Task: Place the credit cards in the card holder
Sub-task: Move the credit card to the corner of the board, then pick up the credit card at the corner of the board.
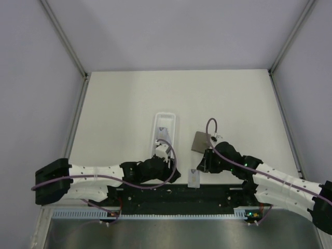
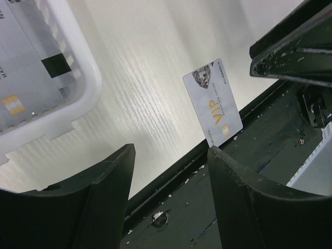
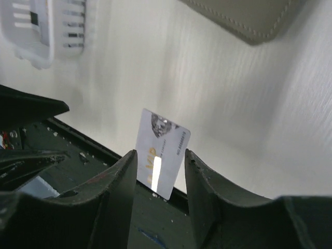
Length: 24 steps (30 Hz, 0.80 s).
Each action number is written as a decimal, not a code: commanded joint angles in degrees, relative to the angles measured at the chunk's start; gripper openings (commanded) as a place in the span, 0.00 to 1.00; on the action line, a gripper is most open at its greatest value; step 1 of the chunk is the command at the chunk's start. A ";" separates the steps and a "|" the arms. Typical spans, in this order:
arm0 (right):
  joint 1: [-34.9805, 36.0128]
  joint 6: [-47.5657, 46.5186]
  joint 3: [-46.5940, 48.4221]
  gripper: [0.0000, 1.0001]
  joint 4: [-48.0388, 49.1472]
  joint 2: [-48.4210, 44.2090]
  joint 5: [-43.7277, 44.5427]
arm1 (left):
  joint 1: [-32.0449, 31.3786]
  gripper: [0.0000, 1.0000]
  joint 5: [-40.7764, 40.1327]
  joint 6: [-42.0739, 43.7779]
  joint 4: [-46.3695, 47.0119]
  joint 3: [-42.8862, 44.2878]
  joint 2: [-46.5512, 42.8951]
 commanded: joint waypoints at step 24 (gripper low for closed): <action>7.81 17.85 -11.10 0.41 3.79 -1.32 -9.41 | -1.62 0.49 7.00 -0.01 17.24 3.36 16.71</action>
